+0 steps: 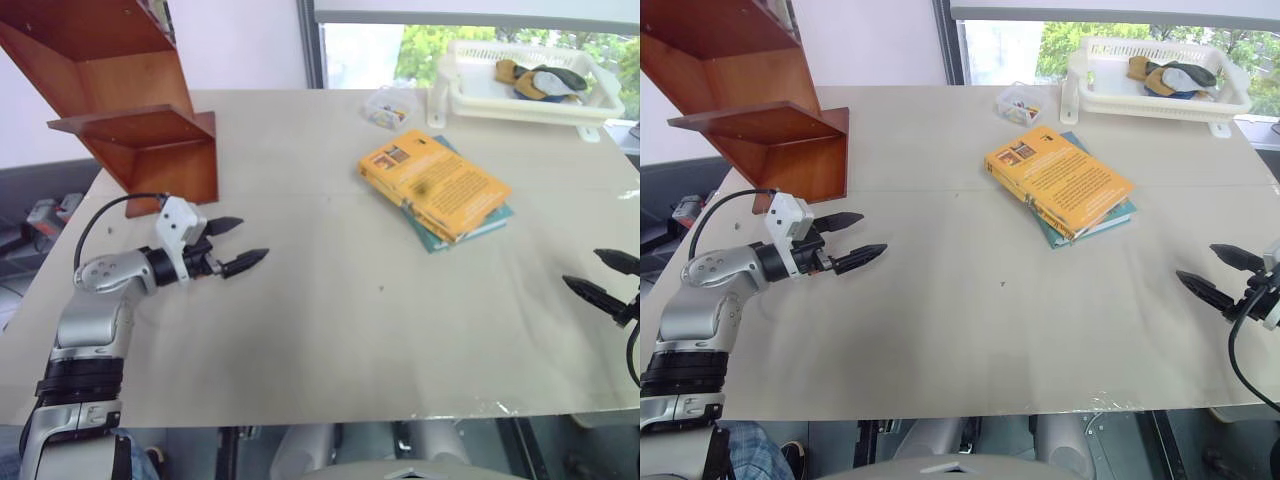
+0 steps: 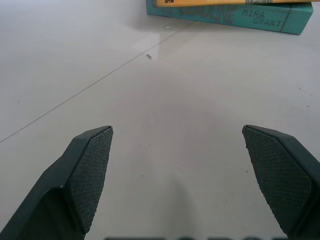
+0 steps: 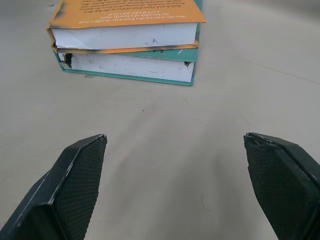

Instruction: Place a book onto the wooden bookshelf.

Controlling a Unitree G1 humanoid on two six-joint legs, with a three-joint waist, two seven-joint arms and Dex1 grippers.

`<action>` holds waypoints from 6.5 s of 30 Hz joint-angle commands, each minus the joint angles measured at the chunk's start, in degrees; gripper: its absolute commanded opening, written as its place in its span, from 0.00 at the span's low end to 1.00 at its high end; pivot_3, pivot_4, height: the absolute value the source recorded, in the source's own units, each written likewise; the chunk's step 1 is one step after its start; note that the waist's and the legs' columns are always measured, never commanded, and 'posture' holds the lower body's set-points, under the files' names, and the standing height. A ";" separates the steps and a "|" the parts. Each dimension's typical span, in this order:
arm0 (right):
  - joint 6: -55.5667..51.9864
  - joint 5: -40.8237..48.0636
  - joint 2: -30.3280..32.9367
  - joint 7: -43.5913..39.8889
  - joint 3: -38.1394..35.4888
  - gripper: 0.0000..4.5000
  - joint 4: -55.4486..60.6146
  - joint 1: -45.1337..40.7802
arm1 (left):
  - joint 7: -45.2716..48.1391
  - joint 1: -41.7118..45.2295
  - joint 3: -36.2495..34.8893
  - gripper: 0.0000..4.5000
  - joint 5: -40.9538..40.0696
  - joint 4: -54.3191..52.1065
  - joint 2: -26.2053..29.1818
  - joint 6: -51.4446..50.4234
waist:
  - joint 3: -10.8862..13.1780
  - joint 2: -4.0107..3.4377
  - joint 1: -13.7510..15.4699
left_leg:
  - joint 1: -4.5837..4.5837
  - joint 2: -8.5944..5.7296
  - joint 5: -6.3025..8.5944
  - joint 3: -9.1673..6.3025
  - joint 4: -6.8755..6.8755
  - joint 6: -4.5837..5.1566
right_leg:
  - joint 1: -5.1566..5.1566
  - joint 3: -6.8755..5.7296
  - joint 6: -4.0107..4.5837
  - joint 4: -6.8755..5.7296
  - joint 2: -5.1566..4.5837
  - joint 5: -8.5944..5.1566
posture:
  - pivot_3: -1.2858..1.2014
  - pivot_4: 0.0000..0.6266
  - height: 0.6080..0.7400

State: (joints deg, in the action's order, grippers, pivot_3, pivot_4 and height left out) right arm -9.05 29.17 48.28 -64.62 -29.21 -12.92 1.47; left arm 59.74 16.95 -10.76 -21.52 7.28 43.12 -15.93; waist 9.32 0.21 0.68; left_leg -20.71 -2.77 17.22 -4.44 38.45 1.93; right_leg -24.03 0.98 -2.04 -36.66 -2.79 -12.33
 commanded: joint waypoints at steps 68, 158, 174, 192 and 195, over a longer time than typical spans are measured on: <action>27.55 -28.73 -18.06 22.80 17.57 1.00 -63.15 -56.77 | 3.64 -18.05 -25.52 0.99 -19.36 -22.08 9.05 -9.60 | 0.02 0.06 -3.17 | -1.00 -0.01 -0.12 0.18 -0.03 -0.19 | -1.16 0.22 0.06 -0.15 0.07 0.03 | 0.52 0.24 1.00; 23.55 -17.45 -20.64 -12.76 30.29 1.00 -32.99 -39.43 | 5.88 -13.27 -18.83 0.99 -15.76 -15.64 9.67 -5.49 | -0.05 0.13 -2.94 | -0.86 0.04 -0.23 0.06 0.12 -0.39 | -1.10 0.10 0.19 -0.44 0.12 0.14 | 0.52 0.24 1.00; 24.49 -17.76 -27.80 -14.18 32.48 1.00 -33.08 -42.63 | 5.26 -16.55 -21.71 0.99 -16.37 -17.94 9.75 -5.92 | -0.05 0.13 -3.05 | -0.91 0.05 -0.24 0.02 0.10 -0.40 | -1.12 0.07 0.20 -0.38 0.13 0.14 | 0.52 0.24 1.00; 15.87 -14.94 -28.49 -19.79 37.78 1.00 -14.57 -34.11 | 4.94 -17.09 -21.90 0.99 -16.28 -17.99 9.44 -5.67 | -0.09 0.19 -2.78 | -0.93 0.04 -0.24 -0.05 0.10 -0.40 | -1.11 -0.01 0.20 -0.37 0.12 0.14 | 0.52 0.24 1.00; 14.30 -14.16 -27.14 -20.28 37.69 1.00 -12.08 -32.94 | 5.05 -16.96 -21.86 0.99 -16.21 -17.72 9.50 -5.56 | -0.09 0.20 -2.72 | -0.93 0.04 -0.23 -0.06 0.10 -0.40 | -1.11 -0.02 0.20 -0.37 0.12 0.14 | 0.52 0.24 1.00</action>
State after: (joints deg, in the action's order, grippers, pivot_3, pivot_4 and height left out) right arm 6.14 13.45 20.49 -83.85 8.68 -27.64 -32.06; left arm 64.65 -0.35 -31.03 -37.32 -9.51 51.90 -22.34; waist 9.23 0.41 -2.04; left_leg -21.64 -2.73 16.99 -4.50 38.55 1.53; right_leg -25.14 0.96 -1.84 -37.02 -2.68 -12.20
